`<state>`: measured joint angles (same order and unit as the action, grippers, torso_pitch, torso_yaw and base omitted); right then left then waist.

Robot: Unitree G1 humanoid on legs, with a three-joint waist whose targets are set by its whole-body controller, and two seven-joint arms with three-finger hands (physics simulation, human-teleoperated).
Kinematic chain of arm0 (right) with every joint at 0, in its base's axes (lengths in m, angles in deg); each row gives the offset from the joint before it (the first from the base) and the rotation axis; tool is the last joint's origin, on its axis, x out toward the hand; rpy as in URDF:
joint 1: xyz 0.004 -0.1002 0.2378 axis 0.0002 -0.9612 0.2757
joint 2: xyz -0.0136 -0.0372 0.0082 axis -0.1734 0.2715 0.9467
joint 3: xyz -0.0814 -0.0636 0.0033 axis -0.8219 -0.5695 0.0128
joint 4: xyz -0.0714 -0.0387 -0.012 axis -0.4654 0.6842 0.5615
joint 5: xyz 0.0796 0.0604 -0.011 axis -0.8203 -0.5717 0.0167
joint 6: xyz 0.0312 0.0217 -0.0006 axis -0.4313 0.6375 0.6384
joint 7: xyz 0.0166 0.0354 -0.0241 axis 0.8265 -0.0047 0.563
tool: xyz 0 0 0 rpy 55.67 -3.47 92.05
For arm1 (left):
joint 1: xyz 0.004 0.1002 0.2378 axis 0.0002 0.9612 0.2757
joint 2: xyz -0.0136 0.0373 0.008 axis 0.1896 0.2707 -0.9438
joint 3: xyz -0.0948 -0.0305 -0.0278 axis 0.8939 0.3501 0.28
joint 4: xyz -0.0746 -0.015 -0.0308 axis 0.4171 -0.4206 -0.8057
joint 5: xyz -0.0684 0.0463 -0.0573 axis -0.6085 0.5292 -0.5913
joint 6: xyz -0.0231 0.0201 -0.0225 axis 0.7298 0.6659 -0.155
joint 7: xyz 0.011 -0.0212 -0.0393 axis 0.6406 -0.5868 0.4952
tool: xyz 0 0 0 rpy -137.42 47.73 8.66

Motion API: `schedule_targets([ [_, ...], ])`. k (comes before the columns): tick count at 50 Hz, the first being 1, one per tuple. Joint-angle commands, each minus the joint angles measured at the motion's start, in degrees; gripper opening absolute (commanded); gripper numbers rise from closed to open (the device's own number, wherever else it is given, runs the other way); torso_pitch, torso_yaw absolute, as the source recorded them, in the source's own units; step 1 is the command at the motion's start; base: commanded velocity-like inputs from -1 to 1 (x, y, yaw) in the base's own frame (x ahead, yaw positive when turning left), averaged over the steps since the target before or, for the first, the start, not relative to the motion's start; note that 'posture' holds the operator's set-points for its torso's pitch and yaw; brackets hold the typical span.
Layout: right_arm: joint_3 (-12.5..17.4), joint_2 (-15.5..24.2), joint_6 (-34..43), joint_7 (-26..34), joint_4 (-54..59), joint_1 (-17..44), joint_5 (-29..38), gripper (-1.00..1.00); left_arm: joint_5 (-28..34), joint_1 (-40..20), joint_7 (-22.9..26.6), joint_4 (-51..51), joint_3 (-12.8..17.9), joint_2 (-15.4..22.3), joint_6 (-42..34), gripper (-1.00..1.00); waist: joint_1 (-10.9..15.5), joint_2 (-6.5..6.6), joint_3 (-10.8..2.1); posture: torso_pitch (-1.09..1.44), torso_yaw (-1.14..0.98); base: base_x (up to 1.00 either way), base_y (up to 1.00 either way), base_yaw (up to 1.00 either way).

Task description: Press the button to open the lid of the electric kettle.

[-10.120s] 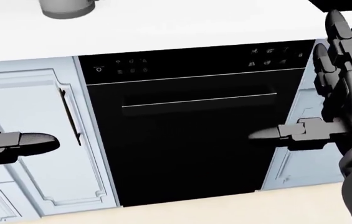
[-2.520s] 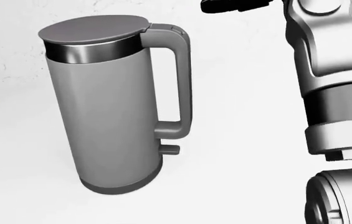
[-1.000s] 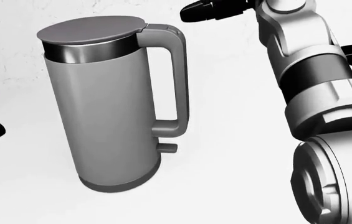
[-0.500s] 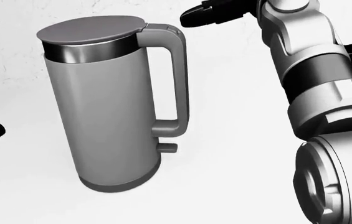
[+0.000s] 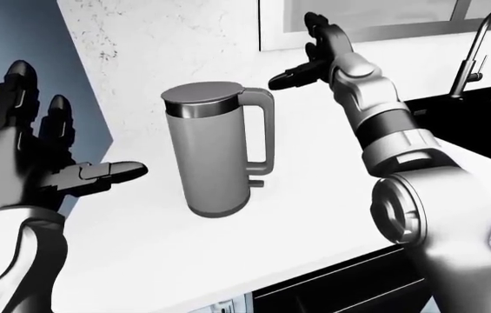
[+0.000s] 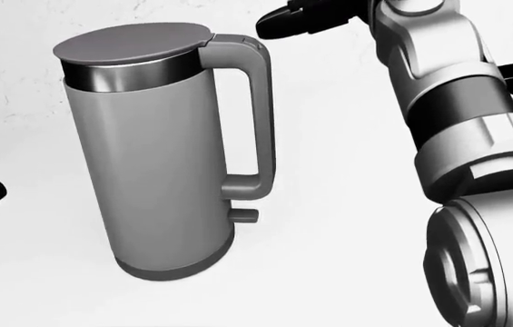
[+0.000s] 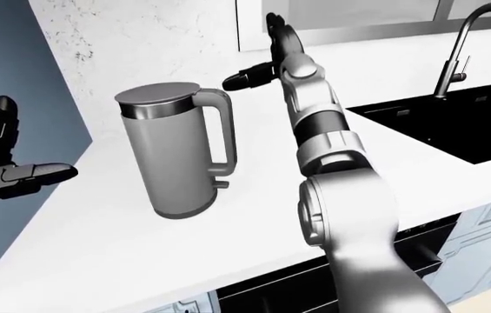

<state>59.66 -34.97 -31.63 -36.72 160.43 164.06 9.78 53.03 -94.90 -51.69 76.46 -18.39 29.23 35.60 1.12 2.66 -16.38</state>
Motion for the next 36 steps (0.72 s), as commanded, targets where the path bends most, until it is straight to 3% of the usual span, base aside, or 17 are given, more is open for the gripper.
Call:
schedule_targets([
  [1, 0.1, 0.5, -1.6, -0.2, -2.2, 2.4, -0.1, 1.00, 0.1, -1.3, 0.0, 1.0, 0.4, 0.7, 1.4, 1.00, 0.0, 0.11, -0.51, -0.41, 0.00, 0.00, 0.00, 0.00],
  [36, -0.8, -1.8, -2.3, -0.3, -2.9, 0.5, 0.9, 1.00, -0.4, -0.8, 0.1, 1.2, 0.9, 0.8, 1.6, 1.00, -0.2, 0.36, -0.60, -0.41, 0.00, 0.00, 0.00, 0.00],
])
